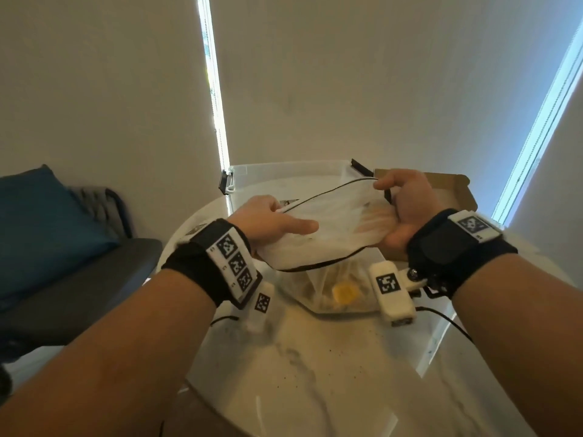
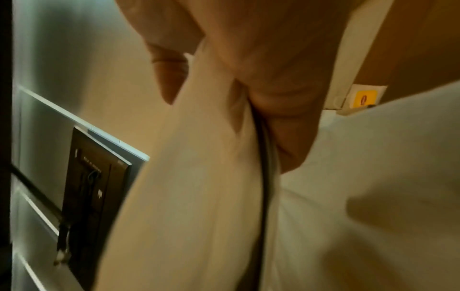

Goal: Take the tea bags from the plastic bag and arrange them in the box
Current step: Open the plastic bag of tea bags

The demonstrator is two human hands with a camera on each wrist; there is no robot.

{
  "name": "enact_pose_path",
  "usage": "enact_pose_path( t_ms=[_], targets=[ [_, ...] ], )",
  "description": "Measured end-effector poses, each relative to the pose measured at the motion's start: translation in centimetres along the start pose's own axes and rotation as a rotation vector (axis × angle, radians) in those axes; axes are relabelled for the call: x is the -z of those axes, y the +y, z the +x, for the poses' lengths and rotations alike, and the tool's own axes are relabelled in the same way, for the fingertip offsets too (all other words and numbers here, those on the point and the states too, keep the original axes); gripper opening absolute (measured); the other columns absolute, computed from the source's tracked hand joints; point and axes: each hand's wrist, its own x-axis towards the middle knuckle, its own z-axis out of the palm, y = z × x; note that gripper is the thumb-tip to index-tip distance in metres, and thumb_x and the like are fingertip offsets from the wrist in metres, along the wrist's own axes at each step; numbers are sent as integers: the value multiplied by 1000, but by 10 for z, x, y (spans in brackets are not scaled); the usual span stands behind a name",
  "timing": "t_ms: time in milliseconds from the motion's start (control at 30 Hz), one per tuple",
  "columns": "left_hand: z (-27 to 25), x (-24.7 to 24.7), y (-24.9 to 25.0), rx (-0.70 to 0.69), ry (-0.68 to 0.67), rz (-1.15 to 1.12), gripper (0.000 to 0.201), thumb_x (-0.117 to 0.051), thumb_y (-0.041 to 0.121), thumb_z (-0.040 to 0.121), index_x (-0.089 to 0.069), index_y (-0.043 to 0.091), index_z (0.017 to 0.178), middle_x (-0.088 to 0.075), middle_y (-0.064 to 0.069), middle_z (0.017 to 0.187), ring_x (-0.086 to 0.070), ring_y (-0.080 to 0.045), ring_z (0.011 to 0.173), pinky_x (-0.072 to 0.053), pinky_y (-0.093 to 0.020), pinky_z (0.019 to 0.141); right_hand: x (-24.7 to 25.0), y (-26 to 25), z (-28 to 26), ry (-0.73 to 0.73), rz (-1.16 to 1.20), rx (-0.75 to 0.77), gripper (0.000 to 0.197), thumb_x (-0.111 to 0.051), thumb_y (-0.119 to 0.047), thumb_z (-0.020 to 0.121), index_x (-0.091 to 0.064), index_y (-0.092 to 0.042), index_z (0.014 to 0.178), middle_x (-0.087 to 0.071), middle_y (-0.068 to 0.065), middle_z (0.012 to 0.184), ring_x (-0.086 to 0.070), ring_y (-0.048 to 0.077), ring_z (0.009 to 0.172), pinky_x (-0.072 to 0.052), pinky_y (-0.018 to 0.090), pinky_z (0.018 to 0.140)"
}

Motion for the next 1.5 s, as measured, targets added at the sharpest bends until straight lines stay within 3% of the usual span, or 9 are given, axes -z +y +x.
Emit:
enact_pose_path(
  t_ms=[100, 233, 467, 633, 967, 1067, 1167, 1367, 1500],
  targets=[
    [-6, -2, 16, -152, 103, 339, 50, -85, 48, 69, -58, 22, 102, -60, 5, 95, -58, -12, 86, -46, -27, 68, -8, -5, -2, 91, -287, -27, 65, -77, -20, 66, -58, -9, 128, -69, 8, 111, -67, 29, 102, -56, 47, 92],
    [4, -4, 19, -64, -6, 207, 17, -72, 26, 87, -71, 12, 97, -73, -7, 96, -71, -21, 86, -57, -32, 71, -13, -4, 2, 412, -974, 96, 39, -78, -42, 82, -60, -13, 101, -67, 5, 92, -65, 19, 76, -48, 28, 54],
    [15, 0, 8, 203, -352, -1060, 35, -59, 11, 93, -59, 6, 128, -67, -14, 104, -69, -27, 89, -59, -49, 80, -2, -5, 17, 125, -75, 26, 23, -57, -27, 101, -65, -8, 92, -68, 5, 77, -67, 22, 85, -54, 47, 97],
    [8, 2, 3, 48, -384, -1119, 25, -52, 13, 88, -64, -4, 101, -69, -19, 89, -68, -29, 83, -62, -48, 70, -7, -7, 14, 76, 70, 101, 23, -41, -7, 105, -62, 0, 103, -72, 17, 93, -71, 25, 85, -64, 41, 66],
    [5, -5, -21, 210, -339, -856, 40, -63, 24, 90, -60, 5, 125, -73, -18, 109, -72, -33, 99, -55, -49, 94, 9, 17, 13, 129, -113, -209, 31, -56, -18, 95, -61, -15, 125, -72, 20, 115, -68, 44, 107, -49, 62, 99],
    [6, 0, -19, 221, -344, -1061, 23, -55, 22, 95, -63, 2, 104, -70, -11, 79, -72, -26, 75, -54, -43, 90, 7, 22, 14, 92, -146, -238, 28, -54, -31, 99, -66, -17, 121, -75, 15, 112, -70, 37, 107, -51, 55, 99],
    [9, -3, -22, 174, -414, -1138, 57, -62, 33, 92, -52, 5, 140, -63, -14, 126, -63, -31, 116, -47, -50, 105, 8, 25, 16, 28, 4, -186, 33, -52, -26, 95, -64, -17, 125, -73, 17, 116, -68, 42, 109, -46, 61, 103],
    [5, -6, -23, -51, -196, -688, 58, -77, 4, 72, -55, 15, 125, -67, -20, 113, -71, -31, 84, -59, -44, 70, 8, 15, 23, 122, -135, -48, 56, -67, 0, 81, -54, -15, 133, -67, 18, 123, -70, 43, 102, -56, 58, 90],
    [1, -8, -16, -233, -66, -496, 37, -63, -10, 85, -48, 24, 82, -53, -2, 73, -49, -11, 47, -41, -25, 42, 1, 18, 24, 381, -714, 153, 52, -76, -29, 88, -49, -12, 129, -63, 4, 110, -66, 22, 87, -57, 31, 58]
  ],
)
